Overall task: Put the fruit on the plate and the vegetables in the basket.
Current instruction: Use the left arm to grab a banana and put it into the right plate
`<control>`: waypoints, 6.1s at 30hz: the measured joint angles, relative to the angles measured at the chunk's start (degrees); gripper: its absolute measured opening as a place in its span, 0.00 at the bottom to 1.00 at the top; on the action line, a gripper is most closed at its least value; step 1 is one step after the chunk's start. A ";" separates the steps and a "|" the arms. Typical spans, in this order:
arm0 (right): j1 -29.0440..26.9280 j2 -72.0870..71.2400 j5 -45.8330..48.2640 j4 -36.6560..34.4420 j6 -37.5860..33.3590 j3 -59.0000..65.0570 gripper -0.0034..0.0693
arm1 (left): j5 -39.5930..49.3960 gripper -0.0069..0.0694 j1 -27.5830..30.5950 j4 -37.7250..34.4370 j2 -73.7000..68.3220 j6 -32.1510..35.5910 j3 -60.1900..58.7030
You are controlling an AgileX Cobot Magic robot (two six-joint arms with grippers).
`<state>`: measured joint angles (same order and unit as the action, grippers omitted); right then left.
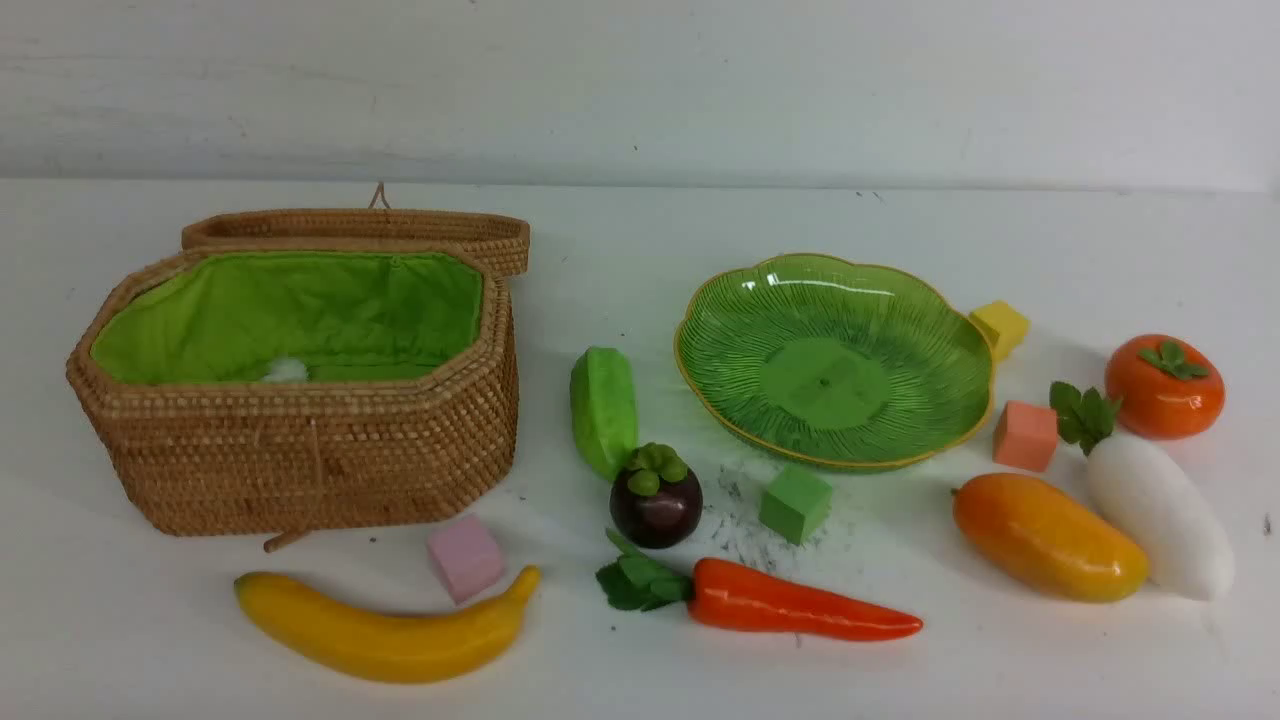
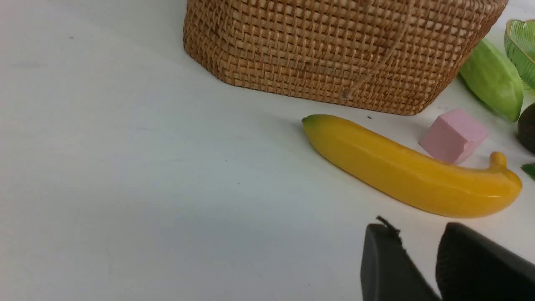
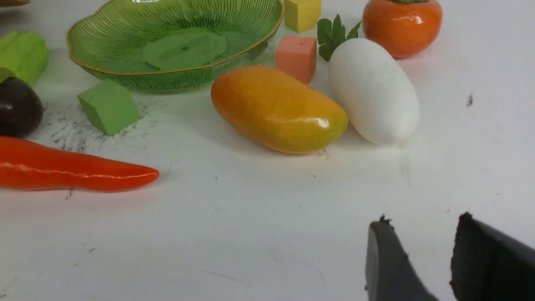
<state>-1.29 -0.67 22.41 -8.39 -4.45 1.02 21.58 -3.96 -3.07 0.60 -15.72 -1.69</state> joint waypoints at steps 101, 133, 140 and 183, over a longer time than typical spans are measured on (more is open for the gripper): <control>31.78 29.28 50.16 -14.23 -12.13 -67.24 0.15 | 29.57 0.07 -20.00 -9.27 -70.01 55.78 53.38; 31.78 29.28 46.87 -13.44 -12.07 -61.61 0.18 | 19.96 0.49 -18.64 -1.55 -97.39 77.01 53.84; 31.78 29.28 43.85 -11.76 -9.70 -61.61 0.20 | 18.02 0.49 -19.47 -16.63 -83.50 76.10 55.94; 31.78 29.28 44.27 8.39 12.76 -61.60 0.22 | 15.92 0.86 -34.61 -17.97 -134.29 48.64 125.99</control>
<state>30.49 28.60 66.69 0.00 8.31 -60.59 37.50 -38.57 -21.04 -133.69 32.91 124.30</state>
